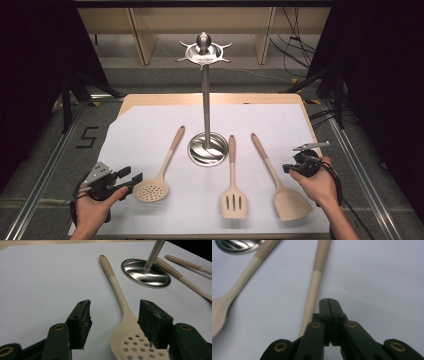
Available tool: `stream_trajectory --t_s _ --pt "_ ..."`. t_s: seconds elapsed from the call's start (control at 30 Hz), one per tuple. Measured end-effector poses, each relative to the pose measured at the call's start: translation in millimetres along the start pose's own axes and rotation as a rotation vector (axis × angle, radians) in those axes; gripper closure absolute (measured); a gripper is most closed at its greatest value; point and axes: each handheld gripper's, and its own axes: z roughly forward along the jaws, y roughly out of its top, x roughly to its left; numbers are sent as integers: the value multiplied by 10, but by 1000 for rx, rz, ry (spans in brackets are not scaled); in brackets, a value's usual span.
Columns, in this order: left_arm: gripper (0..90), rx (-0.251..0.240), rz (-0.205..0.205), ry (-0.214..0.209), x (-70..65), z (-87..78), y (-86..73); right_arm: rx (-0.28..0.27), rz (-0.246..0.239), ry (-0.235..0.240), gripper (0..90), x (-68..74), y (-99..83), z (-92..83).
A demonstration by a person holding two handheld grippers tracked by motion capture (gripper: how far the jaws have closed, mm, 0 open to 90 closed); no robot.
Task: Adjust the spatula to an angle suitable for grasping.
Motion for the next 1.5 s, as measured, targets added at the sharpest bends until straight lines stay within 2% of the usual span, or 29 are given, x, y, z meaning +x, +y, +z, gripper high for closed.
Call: stream_trajectory --t_s 0.03,0.1,0.17,0.27,0.37,0.4,0.43,0.53,0.57,0.6,0.63,0.67,0.7,0.73,0.83,0.87,0.93,1.0,1.07,1.17,1.2,1.27,1.3,1.33,1.37,1.4,1.43,1.47,1.5 --pt "424 -1 -4 -4 6 1 -2 -13 -3 14 900 -14 0 27" --pt "427 0 -6 -6 21 -1 -6 49 -15 -7 900 2 8 54" --pt "429 1 -16 -2 23 -3 -11 68 -13 -30 900 20 11 107" --pt "431 3 -16 -2 18 -10 -11 101 -38 -48 900 33 15 155" --pt "432 -1 0 -13 16 -13 -12 169 -19 -63 900 74 21 165" --pt "431 3 3 -7 13 -22 -12 182 7 -69 900 89 16 165" --pt "432 4 1 -5 10 -28 -11 238 41 -90 900 117 13 170" --pt "433 4 -5 3 14 -34 -13 286 16 -45 900 110 -16 187" --pt "433 7 -5 3 16 -35 -12 297 20 -37 900 119 -22 201" --pt "433 3 -3 -4 23 -29 -15 309 55 -40 900 150 -35 216" --pt "433 4 -1 -8 25 -27 -16 309 -6 -53 900 116 -30 217" --pt "433 4 -1 -8 24 -26 -16 313 15 -53 900 146 -15 212" --pt "433 4 -9 -6 18 -24 -18 312 10 -44 900 159 -10 199" --pt "433 4 -13 -6 17 -22 -19 323 14 -59 900 170 -1 205" --pt "434 12 -16 6 3 -28 -14 318 -12 -49 900 160 -6 215" --pt "434 3 2 -8 18 -19 -15 318 -14 -25 900 172 -1 210" --pt "435 12 3 2 10 -26 -11 318 -7 5 900 181 1 208" --pt "435 6 1 -7 12 -19 -12 322 -3 49 900 197 -1 220" --pt "435 4 1 -8 15 -18 -11 355 20 59 900 242 2 235" --pt "435 4 -2 -5 17 -18 -11 353 7 99 900 283 3 252" --pt "435 3 -3 -6 18 -16 -11 336 -34 119 900 263 3 267" --pt "436 1 -6 -9 19 -12 -8 306 -35 162 862 241 9 261" --pt "436 2 -4 -3 16 -12 -7 266 -36 150 845 217 17 253" --pt "436 2 -5 -2 14 -9 -5 267 -16 121 832 226 29 226" --pt "436 1 -6 -3 13 0 -3 278 -25 78 820 210 47 208" --pt "436 2 -5 -7 18 12 -2 246 13 53 803 215 61 184" --pt "436 5 -5 -2 15 16 0 221 18 52 783 201 71 170" --pt "437 3 -13 -1 13 26 1 224 57 40 774 216 79 149" --pt "437 4 -12 1 15 34 3 196 36 32 765 197 82 155"
